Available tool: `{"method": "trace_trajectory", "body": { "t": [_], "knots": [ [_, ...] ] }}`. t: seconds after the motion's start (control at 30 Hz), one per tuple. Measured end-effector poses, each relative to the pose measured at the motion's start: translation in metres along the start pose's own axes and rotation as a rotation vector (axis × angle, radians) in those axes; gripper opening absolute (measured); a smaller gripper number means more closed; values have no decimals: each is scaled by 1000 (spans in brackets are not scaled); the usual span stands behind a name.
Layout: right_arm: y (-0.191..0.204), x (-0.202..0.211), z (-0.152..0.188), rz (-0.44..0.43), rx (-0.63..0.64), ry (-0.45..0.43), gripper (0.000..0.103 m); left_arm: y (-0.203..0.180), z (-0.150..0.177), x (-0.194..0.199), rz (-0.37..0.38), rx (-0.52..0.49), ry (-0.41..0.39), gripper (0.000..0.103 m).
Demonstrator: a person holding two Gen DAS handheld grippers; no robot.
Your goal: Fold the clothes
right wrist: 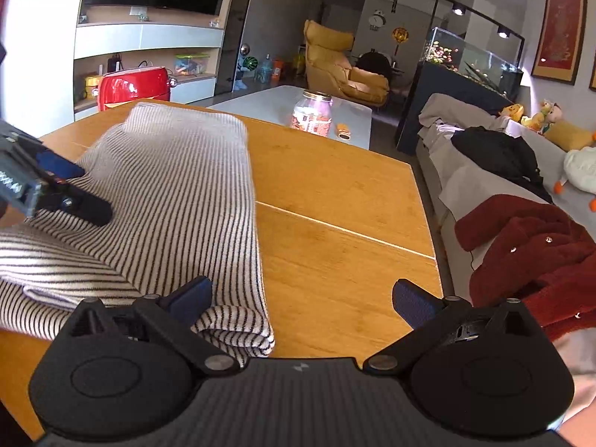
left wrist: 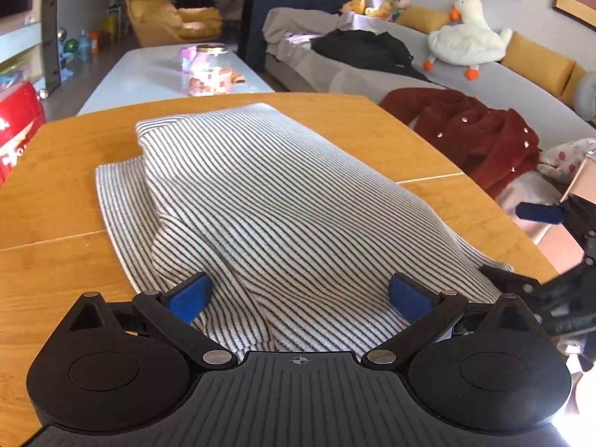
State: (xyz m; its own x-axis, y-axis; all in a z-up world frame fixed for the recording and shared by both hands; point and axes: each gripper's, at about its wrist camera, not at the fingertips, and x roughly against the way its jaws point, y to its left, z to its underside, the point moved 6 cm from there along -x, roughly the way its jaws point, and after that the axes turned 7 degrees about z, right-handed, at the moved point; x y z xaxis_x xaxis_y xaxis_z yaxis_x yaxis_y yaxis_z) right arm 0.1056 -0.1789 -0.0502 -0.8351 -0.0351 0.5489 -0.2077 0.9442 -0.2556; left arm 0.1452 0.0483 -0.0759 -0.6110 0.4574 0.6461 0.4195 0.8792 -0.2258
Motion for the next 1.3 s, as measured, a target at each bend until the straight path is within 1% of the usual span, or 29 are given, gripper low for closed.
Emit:
{"method": "trace_trajectory", "body": {
  "t": [0.13,0.2,0.23,0.3,0.4,0.43,0.57,0.67,0.77,0.83,0.93,1.07,1.13,1.2,1.23,1.3],
  "knots": [
    [16,14,2,-70,17,1,103,10,-7,-4,-31,-2,-4,103],
    [17,18,-4,-75,37,-11,103,11,-8,-3,-28,2,-2,103],
    [15,21,-8,-85,26,-21,103,11,-8,-2,-29,-2,-3,103],
    [8,27,-19,-152,-58,-40,103,12,-7,-1,-32,-8,-6,103],
    [2,26,-28,-259,-174,-33,103,13,-6,-1,-31,-8,-12,103],
    [3,25,-27,-270,-190,-25,103,13,-6,0,-34,-8,-11,103],
    [10,15,-14,-256,-205,21,103,14,-3,3,-48,-8,-8,103],
    [15,8,-4,-246,-217,55,103,18,5,12,-50,13,-2,103],
    [19,3,4,-238,-231,81,103,18,16,25,-61,6,-5,103],
    [20,6,6,-230,-228,71,103,14,22,34,-62,-5,-6,103],
    [22,14,0,-212,-170,40,103,9,29,48,-63,-37,-4,103],
    [23,22,-25,-211,-117,-25,103,-1,36,57,-81,-109,3,103],
    [25,19,-40,-189,-74,-59,103,-4,36,59,-87,-131,-2,103],
    [29,9,-51,-146,-16,-75,103,-3,32,60,-72,-115,-5,103],
    [31,0,-53,-111,20,-70,103,-1,29,60,-52,-93,-9,103],
    [36,-21,-53,-29,98,-51,103,2,20,59,11,-26,-12,103]
  ]
}}
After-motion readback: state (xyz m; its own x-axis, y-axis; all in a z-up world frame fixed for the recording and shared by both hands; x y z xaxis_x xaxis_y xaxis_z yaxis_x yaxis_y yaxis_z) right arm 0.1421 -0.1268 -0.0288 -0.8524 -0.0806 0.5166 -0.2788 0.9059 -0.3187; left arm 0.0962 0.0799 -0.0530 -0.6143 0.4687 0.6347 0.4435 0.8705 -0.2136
